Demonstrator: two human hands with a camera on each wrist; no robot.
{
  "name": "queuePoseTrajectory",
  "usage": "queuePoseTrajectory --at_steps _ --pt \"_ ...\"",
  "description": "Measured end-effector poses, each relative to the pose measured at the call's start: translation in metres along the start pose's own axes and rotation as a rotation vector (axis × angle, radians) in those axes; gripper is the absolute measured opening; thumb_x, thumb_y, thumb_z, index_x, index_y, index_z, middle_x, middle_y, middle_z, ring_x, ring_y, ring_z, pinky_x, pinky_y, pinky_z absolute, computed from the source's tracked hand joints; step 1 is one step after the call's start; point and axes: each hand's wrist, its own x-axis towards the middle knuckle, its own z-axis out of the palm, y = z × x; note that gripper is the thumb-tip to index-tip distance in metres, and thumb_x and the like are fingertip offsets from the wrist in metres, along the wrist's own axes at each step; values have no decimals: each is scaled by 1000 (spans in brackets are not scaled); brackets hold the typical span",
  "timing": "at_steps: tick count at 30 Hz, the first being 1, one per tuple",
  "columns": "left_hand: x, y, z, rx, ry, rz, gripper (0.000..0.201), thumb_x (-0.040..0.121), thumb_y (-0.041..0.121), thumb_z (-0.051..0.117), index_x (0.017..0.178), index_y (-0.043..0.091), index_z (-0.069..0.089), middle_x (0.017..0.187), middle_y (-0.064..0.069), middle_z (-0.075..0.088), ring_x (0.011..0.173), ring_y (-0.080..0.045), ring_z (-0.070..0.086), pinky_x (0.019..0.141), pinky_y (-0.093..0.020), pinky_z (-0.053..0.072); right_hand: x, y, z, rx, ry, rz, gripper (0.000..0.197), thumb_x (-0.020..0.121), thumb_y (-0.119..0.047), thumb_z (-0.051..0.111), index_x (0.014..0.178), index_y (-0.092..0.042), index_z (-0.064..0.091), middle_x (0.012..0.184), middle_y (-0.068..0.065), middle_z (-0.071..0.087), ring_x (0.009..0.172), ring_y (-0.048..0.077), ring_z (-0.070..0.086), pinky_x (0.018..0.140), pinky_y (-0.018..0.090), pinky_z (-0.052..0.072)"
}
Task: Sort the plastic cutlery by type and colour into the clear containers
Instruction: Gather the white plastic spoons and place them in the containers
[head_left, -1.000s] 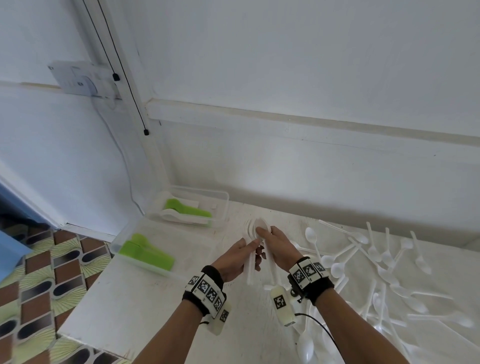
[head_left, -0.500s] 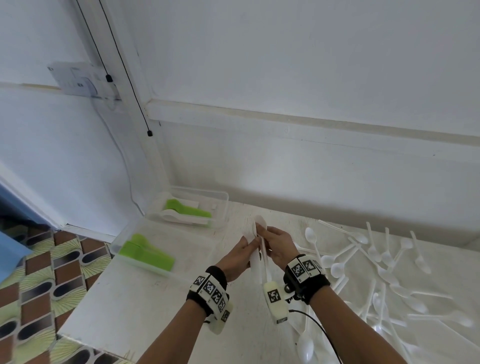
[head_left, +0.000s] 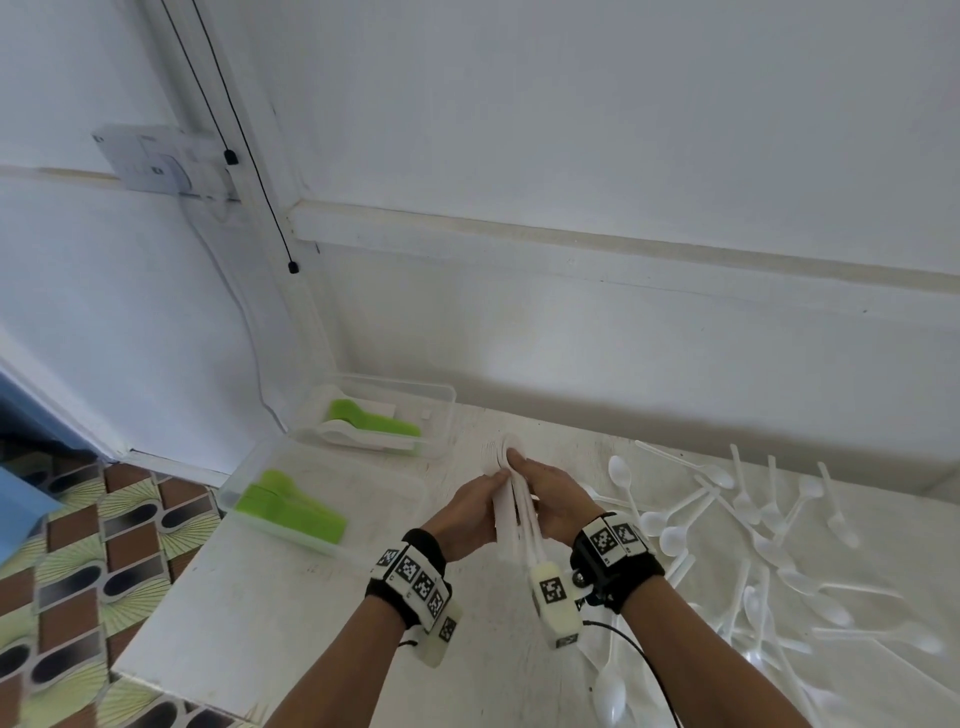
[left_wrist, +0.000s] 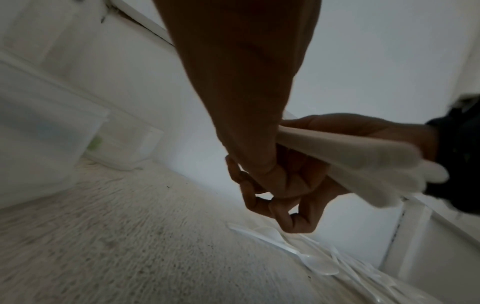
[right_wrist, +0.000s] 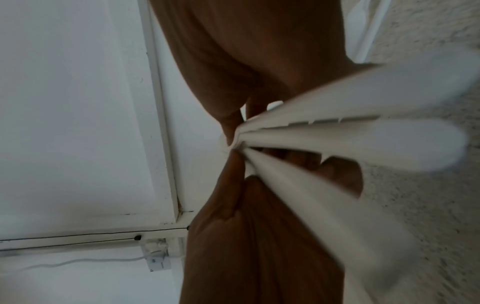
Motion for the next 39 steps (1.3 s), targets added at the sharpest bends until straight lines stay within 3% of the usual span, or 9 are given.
queuePoseTrajectory --at_steps 6,11,15,18,23,25,27,32,39 --pt "-5 2 -2 -12 -48 -59 44 108 38 38 135 8 55 133 -20 63 125 -35 60 104 -46 51 -3 4 4 177 -161 77 48 103 -38 54 131 1 58 124 16 71 116 28 68 95 46 56" --pt "-4 -6 -8 -91 -23 -34 54 100 39 55 133 -3 56 123 -21 66 108 -33 67 92 -43 56 -2 10 9 57 -48 14 43 104 -44 49 113 -6 66 101 11 78 103 28 72 103 50 51" --pt "-11 -9 -2 -257 -66 -66 37 102 31 56 117 -2 59 99 -20 67 81 -27 67 71 -37 58 4 10 8 -165 -9 -17 56 105 -51 43 107 -1 69 93 10 77 89 27 72 90 42 58" --pt "-12 -10 -3 -302 -153 -99 40 88 31 76 104 -1 61 90 -12 62 76 -20 62 68 -33 56 6 8 4 -95 -42 -35 55 104 -51 45 98 -2 70 88 9 74 68 20 64 66 31 53" --pt "-17 -9 -12 -412 -274 -168 20 101 23 57 109 5 53 90 -9 60 73 -17 61 71 -32 58 9 11 -1 13 -115 -89 52 102 -52 49 107 -4 69 103 11 70 91 23 68 89 39 55" --pt "-19 -9 -11 -441 -336 -152 17 103 22 51 107 6 52 85 -4 57 68 -12 57 65 -26 54 7 11 -1 63 -123 -85 54 101 -54 50 105 -4 68 100 12 70 93 27 67 88 40 56" --pt "-21 -9 -9 -464 -375 -107 13 103 19 55 107 7 55 81 -1 51 65 -9 51 60 -23 49 4 8 1 108 -122 -80 54 100 -54 52 109 -3 66 102 12 70 92 28 66 84 39 57" --pt "-22 -10 -9 -545 -339 -19 22 89 14 76 99 6 59 75 -1 48 57 -9 46 51 -23 46 -5 5 7 230 -285 -14 56 101 -46 51 137 -4 52 134 12 66 117 29 64 103 44 50" --pt "-41 -5 -21 -642 -320 22 33 85 25 80 99 4 58 72 -2 46 56 -10 46 50 -21 46 -8 2 29 125 -385 11 58 97 -50 58 134 -6 64 121 10 68 106 21 65 103 38 49"
